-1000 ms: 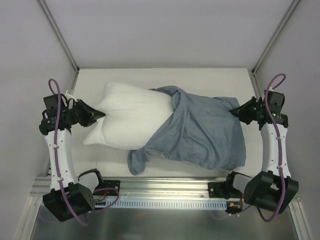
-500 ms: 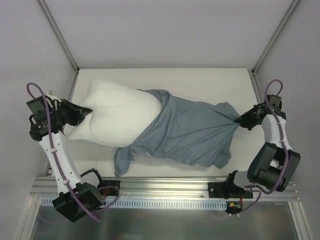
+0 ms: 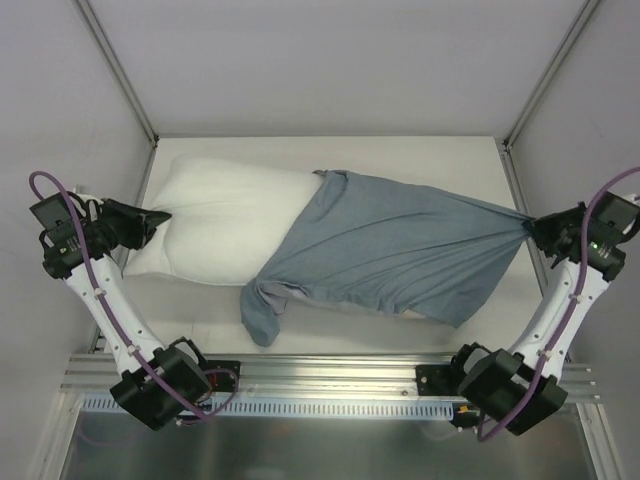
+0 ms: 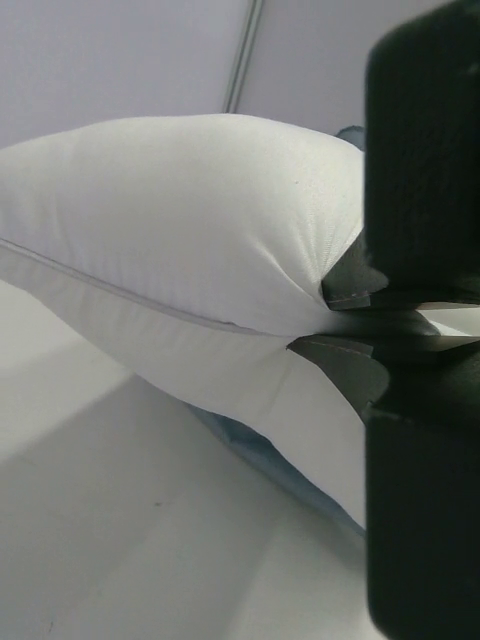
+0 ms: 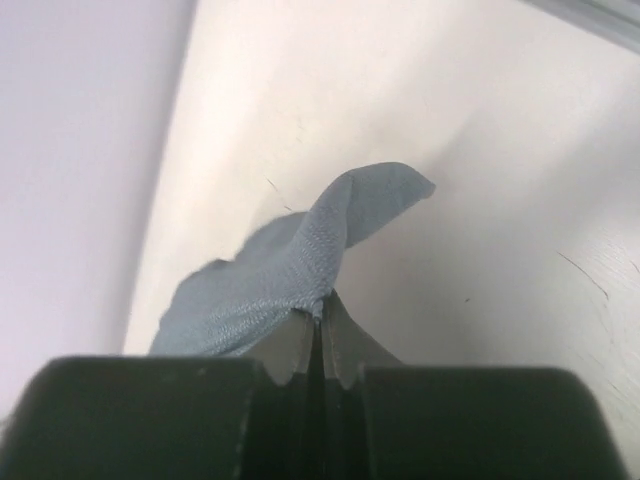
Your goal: Remove the pillowcase from the pillow
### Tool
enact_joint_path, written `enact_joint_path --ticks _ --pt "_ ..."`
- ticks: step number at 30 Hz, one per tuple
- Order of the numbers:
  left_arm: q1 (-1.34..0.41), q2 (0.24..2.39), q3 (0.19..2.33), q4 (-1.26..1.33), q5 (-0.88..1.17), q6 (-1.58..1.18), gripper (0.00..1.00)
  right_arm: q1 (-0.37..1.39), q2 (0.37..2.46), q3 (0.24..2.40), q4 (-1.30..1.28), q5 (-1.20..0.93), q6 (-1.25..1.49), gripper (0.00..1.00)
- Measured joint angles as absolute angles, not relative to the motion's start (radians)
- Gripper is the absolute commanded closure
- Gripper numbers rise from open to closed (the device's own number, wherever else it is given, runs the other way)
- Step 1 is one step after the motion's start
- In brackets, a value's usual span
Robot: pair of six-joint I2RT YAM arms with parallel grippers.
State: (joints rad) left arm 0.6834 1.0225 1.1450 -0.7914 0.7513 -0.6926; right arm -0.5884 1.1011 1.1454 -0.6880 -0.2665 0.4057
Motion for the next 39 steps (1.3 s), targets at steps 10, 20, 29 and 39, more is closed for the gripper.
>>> enact_joint_path --ticks 10,20,29,39 --pt "0.729 1.038 1.163 -0.709 0.79 -0.748 1.0 -0.534 1.118 1.205 -0.73 -0.253 0.395 0.99" --pt "0.508 1.077 1.097 -0.595 0.507 -0.702 1.0 -0.122 1.45 1.374 -0.756 -0.104 0.167 0.11" --pt "0.479 1.081 1.019 -0.574 0.422 -0.575 0.14 -0.031 0.953 0.967 -0.786 -0.075 0.125 0.0" --pt "-0.037 1.047 1.197 -0.788 -0.102 -0.48 0.04 0.331 0.78 0.799 -0.863 0.029 0.261 0.03"
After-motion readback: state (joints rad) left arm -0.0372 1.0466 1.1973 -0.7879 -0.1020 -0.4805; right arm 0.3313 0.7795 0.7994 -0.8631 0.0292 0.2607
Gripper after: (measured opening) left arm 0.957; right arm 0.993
